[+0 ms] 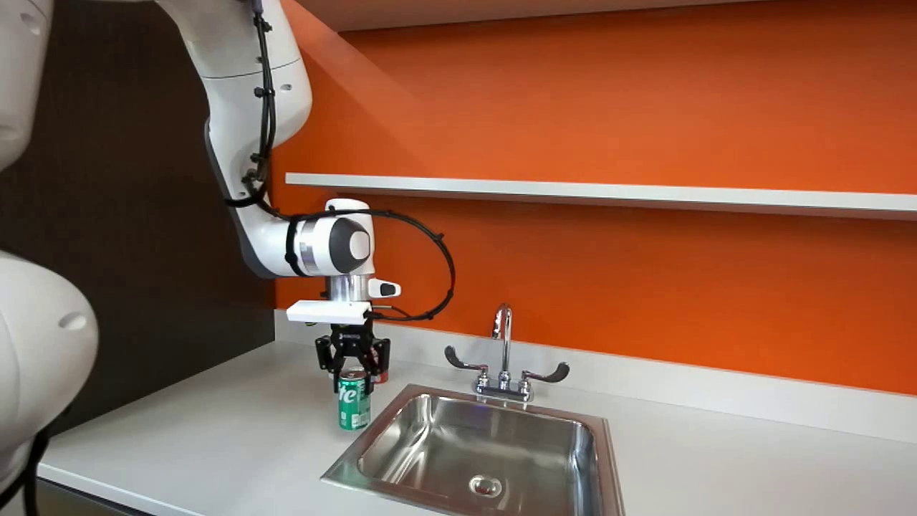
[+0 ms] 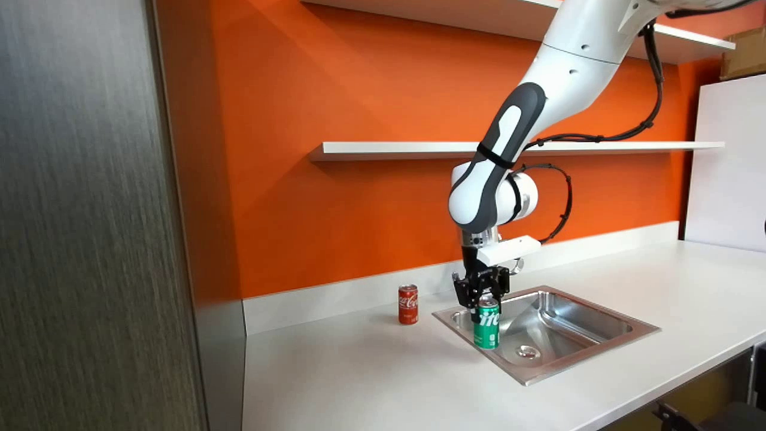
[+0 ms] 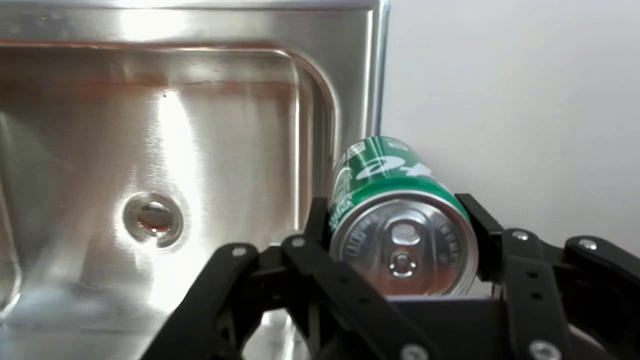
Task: Remove the can from the sink and put it on the counter
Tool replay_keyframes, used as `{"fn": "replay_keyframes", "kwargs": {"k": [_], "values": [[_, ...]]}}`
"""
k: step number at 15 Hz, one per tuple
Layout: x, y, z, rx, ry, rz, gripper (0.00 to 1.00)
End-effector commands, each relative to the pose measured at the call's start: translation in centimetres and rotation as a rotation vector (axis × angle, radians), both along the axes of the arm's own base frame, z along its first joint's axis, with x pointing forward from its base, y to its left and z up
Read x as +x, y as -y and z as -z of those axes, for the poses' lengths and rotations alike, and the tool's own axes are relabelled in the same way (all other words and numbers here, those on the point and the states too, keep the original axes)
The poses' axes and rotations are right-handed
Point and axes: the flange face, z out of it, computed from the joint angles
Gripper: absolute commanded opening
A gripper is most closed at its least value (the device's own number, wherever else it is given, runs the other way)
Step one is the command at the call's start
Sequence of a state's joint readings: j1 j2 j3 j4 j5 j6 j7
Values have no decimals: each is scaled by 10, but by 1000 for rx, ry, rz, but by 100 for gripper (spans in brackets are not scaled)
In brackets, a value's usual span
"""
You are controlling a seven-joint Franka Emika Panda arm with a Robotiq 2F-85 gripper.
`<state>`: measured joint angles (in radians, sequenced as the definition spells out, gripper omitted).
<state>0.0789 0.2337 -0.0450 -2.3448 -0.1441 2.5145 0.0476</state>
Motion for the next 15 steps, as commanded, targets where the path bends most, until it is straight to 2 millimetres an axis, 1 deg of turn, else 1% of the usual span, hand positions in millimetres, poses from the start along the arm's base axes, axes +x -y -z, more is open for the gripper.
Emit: {"fn": "replay_keyframes", "kwargs": {"k": [1,4,6,11,14,15], "values": [[-5,-36,-1,-10,-23,-76,39],[-8,-63,8,-11,-38,-132,39],[-11,-73,16,-17,-46,-163,39],[-15,-84,37,-31,-79,-202,39],[-15,-85,37,-37,-74,-212,39],[-15,-85,36,-43,-72,-211,67]]}}
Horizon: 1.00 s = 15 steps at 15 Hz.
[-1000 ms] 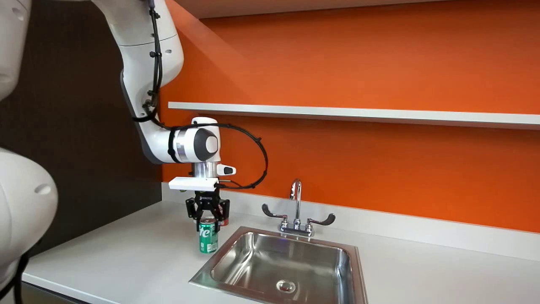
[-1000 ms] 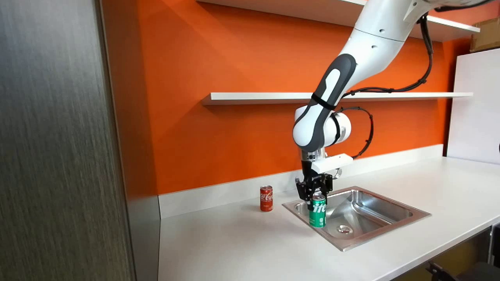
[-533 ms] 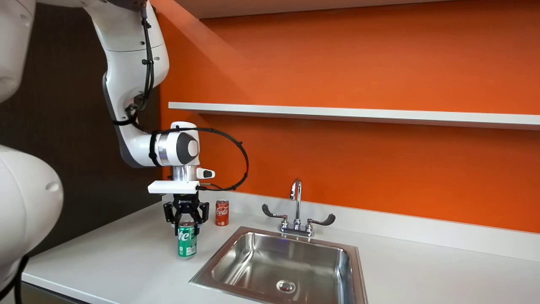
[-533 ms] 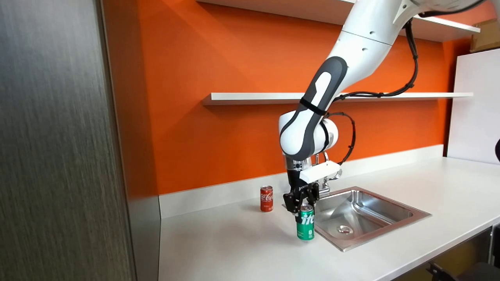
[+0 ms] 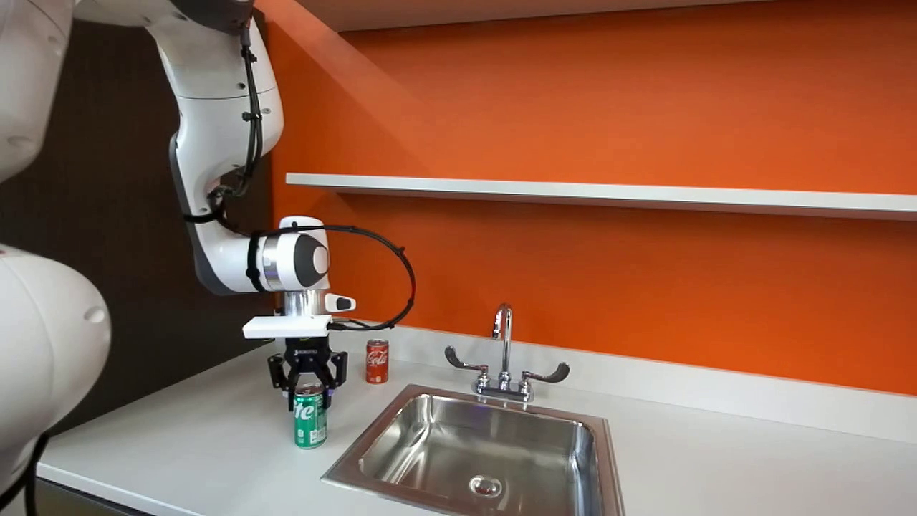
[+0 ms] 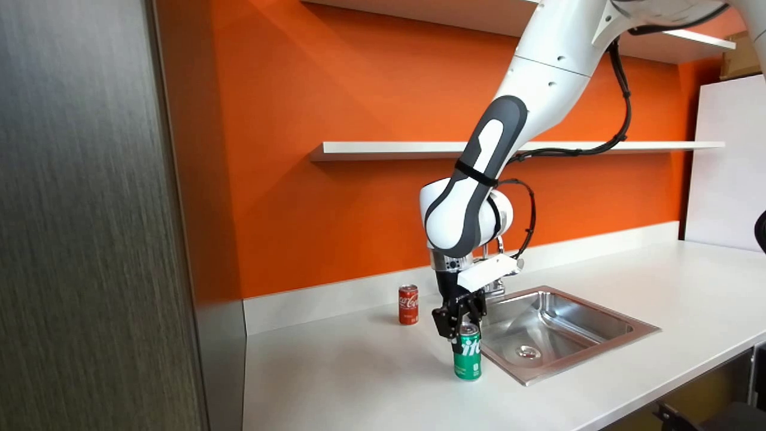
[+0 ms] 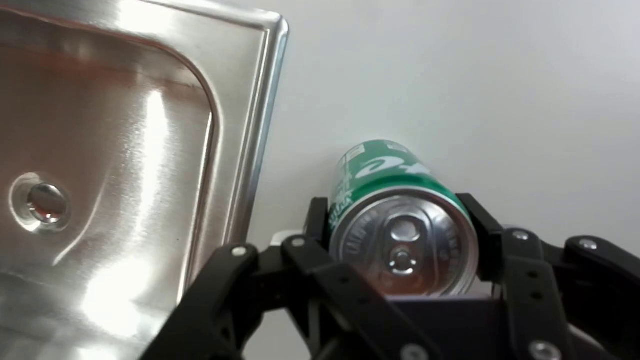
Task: Remove the can from the sink and put it on the counter
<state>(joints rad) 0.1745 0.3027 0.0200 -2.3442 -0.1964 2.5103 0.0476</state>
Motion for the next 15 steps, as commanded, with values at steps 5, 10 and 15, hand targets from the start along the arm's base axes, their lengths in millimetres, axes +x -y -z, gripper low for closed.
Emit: {"fn": "replay_keyframes", "kwargs": {"k": [5,10,15], "values": [[-1,-6,-13,-15,11,-5,100],[-5,-8,-48,-6,52,17,100],[-10,-6,-89,-9,103,50,100]]}}
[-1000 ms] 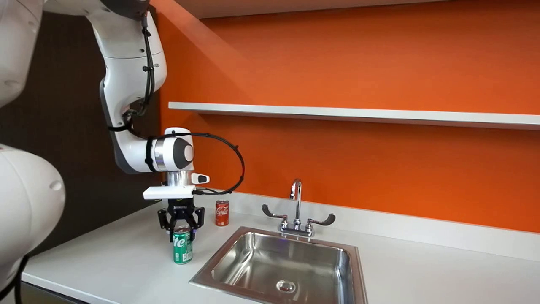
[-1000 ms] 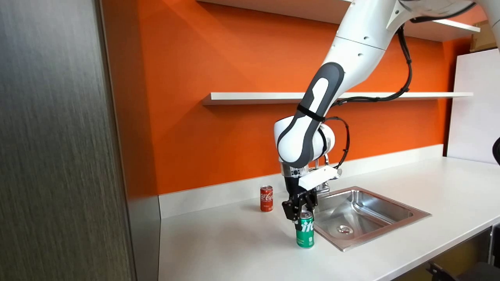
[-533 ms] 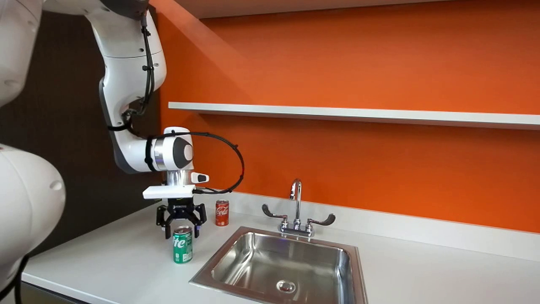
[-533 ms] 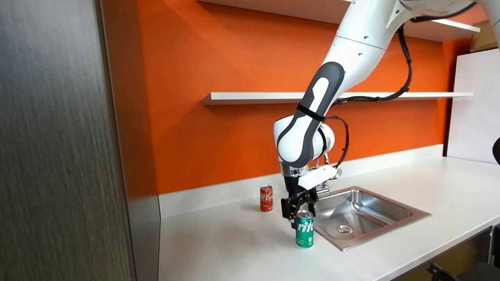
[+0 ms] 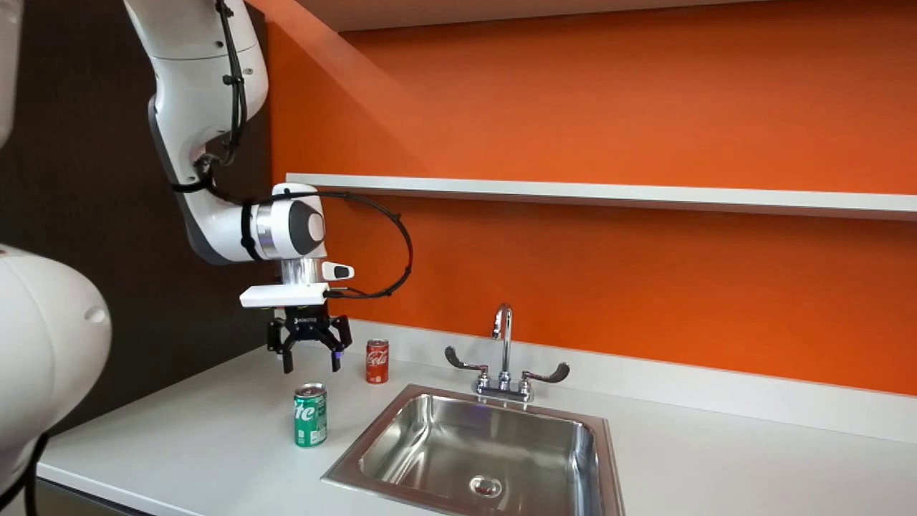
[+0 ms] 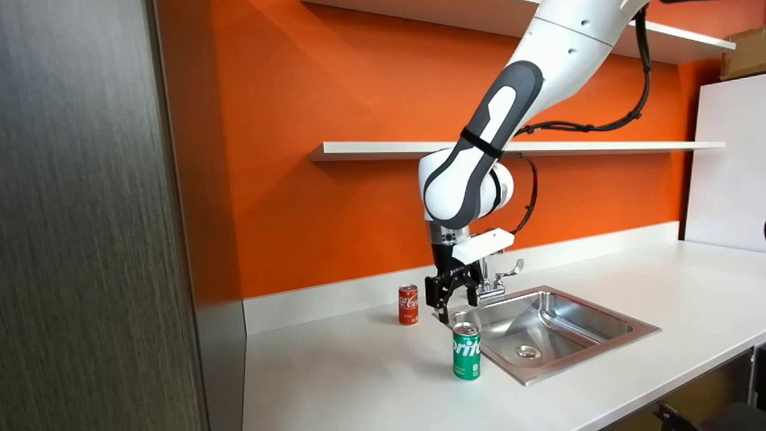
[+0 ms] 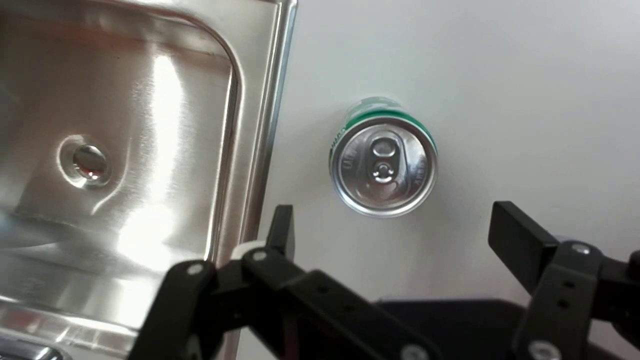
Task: Remove the can from the sink and put it on the counter
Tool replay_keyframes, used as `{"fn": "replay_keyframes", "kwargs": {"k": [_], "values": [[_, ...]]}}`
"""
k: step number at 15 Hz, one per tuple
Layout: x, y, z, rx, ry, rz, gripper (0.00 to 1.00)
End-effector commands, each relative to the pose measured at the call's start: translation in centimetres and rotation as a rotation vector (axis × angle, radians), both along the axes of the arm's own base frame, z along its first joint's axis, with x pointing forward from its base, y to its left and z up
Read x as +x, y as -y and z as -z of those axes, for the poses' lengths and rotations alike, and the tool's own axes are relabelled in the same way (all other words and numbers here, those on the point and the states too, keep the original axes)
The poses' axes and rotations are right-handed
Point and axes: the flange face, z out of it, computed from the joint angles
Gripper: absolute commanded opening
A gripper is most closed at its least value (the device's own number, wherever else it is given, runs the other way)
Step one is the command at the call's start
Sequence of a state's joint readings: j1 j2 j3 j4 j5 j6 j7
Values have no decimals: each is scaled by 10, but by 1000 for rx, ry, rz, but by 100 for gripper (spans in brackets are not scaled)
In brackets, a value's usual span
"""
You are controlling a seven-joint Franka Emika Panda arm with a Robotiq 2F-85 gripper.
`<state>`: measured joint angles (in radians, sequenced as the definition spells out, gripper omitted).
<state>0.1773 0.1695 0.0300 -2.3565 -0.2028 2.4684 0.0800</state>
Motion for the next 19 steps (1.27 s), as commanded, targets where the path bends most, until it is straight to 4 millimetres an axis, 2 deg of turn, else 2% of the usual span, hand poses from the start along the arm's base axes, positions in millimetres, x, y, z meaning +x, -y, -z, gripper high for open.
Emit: {"fn": "replay_keyframes", "kwargs": {"k": [1,9,14,15,19], "values": [[-16,2,-37,-10,28,42,100],[-54,27,-100,51,83,169,100],[-78,60,-135,67,119,291,100],[-59,50,-121,68,113,231,100],[-72,60,-133,67,125,264,100]]}}
